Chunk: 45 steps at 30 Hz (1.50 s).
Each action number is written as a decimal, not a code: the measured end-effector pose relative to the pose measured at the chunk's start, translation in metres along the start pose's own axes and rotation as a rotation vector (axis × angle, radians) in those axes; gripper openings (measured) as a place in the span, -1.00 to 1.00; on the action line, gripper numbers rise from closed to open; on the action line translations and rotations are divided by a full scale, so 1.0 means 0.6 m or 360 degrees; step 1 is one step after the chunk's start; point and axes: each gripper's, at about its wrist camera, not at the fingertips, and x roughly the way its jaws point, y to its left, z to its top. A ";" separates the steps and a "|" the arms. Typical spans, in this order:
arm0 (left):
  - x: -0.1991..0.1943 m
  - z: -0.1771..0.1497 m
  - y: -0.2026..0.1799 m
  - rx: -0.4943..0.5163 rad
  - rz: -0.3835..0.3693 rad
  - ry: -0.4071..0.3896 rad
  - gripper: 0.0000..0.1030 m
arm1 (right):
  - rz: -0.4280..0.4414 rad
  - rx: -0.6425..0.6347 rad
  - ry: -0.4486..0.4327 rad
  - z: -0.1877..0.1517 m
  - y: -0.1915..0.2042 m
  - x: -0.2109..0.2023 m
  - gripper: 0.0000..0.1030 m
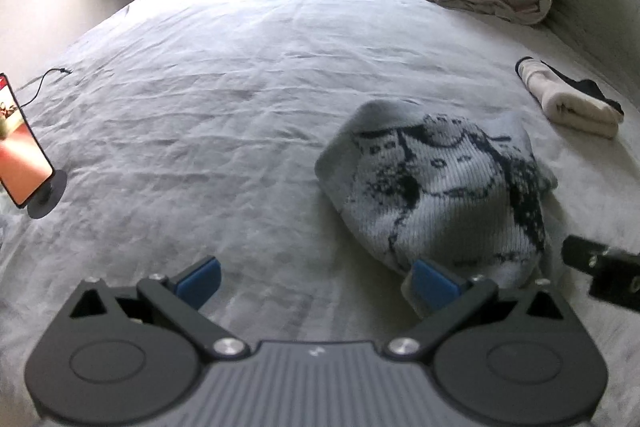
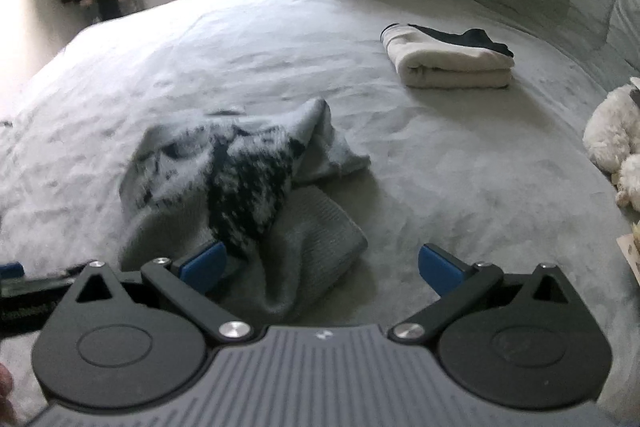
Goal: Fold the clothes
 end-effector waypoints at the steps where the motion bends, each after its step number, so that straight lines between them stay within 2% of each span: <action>1: -0.003 0.005 0.003 -0.0008 -0.0002 -0.0003 0.99 | 0.0012 0.0016 -0.0005 0.006 0.001 -0.004 1.00; 9: 0.019 0.031 0.028 -0.0065 0.0026 -0.0036 0.99 | 0.0036 0.0007 0.0000 0.051 0.022 0.017 1.00; 13: 0.067 0.025 0.044 -0.0115 -0.0006 0.0052 0.99 | 0.0080 0.0001 0.0031 0.043 0.021 0.056 1.00; 17: 0.113 0.024 0.058 -0.0158 -0.0070 0.0143 0.99 | 0.0150 -0.0038 0.0186 0.028 0.019 0.109 1.00; 21: 0.150 0.022 0.067 -0.0194 -0.0091 0.0203 0.99 | 0.0228 -0.0033 0.0254 0.019 0.013 0.143 1.00; 24: 0.176 0.016 0.064 -0.0167 -0.0068 0.0259 0.99 | 0.0349 0.0027 0.0333 0.014 0.001 0.166 1.00; 26: 0.181 0.014 0.055 -0.0086 -0.0036 0.0237 0.99 | 0.0442 0.0004 0.0328 0.013 -0.006 0.170 1.00; 29: 0.187 0.009 0.043 0.0042 -0.0003 0.0197 0.99 | 0.0466 -0.0047 0.0310 0.010 -0.005 0.165 1.00; 33: 0.189 0.014 0.046 0.0029 -0.0004 0.0227 0.99 | 0.0486 -0.0125 0.0302 0.007 -0.006 0.159 1.00; 37: 0.190 0.016 0.049 0.0026 -0.0022 0.0228 0.99 | 0.0519 -0.0055 0.0339 0.022 -0.025 0.150 1.00; 41: 0.179 0.020 0.059 -0.0017 -0.0102 0.0239 0.98 | 0.0542 0.0000 0.0279 0.030 -0.038 0.133 0.99; 45: 0.154 0.028 0.076 -0.0134 -0.0444 0.0209 0.88 | 0.0535 0.0142 0.0219 0.047 -0.072 0.121 0.90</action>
